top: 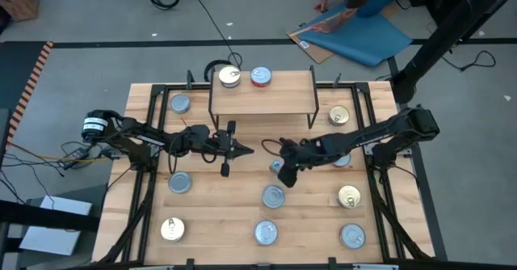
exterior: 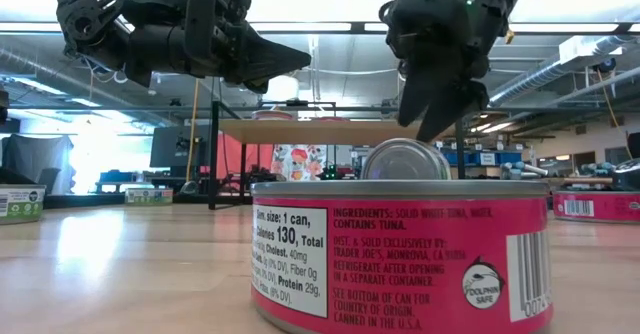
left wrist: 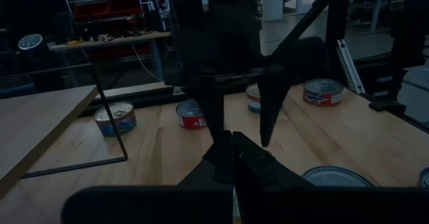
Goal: Stack canned seafood by type on shelf
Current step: Put the green tuna can on the shelf
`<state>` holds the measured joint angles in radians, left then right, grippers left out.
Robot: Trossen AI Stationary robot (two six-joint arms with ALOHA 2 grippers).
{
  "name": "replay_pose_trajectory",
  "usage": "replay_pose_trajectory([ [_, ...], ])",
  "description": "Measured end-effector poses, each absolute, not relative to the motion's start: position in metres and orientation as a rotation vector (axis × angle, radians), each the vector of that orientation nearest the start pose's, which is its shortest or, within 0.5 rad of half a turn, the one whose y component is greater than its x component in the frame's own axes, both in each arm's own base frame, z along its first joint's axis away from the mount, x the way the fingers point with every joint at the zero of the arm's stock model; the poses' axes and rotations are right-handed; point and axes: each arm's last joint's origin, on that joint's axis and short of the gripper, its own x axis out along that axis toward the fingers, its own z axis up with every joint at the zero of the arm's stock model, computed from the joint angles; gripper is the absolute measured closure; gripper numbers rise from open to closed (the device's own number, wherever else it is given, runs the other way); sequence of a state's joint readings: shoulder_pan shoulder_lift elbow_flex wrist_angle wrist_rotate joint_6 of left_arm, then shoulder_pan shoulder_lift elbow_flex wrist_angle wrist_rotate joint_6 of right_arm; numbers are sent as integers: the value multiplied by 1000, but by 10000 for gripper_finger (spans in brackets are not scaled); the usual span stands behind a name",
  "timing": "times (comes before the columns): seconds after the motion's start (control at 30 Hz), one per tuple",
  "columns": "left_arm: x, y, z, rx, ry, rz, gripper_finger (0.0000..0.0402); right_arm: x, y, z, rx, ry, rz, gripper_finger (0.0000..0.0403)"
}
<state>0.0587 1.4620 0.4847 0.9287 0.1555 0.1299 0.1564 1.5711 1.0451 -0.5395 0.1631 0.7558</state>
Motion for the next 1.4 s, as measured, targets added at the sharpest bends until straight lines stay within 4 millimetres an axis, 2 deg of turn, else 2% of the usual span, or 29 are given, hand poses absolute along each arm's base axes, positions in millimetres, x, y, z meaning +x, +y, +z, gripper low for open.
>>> replay_pose_trajectory([
  [0.17, 274, 12, 192, 125, 42, -100, 401, 315, 51, 197, 473, 1004, -366, 117],
  [0.33, 274, 12, 192, 124, 42, -100, 401, 317, 51, 191, 440, 1016, -390, 128],
  [0.47, 274, 12, 191, 123, 45, -100, 401, 317, 48, 192, 411, 1005, -398, 167],
  [0.7, 274, 12, 191, 123, 47, -100, 401, 318, 49, 193, 379, 1018, -332, 265],
  [0.93, 274, 12, 191, 122, 47, -101, 401, 318, 48, 196, 271, 1035, -240, 266],
  [1.1, 274, 12, 191, 123, 48, -101, 401, 324, 45, 223, 176, 1026, -245, 266],
  [1.27, 274, 12, 191, 122, 48, -101, 401, 331, 41, 267, -19, 1010, -312, 266],
  [1.4, 274, 12, 191, 122, 48, -101, 401, 331, 28, 303, -215, 990, -423, 266],
])
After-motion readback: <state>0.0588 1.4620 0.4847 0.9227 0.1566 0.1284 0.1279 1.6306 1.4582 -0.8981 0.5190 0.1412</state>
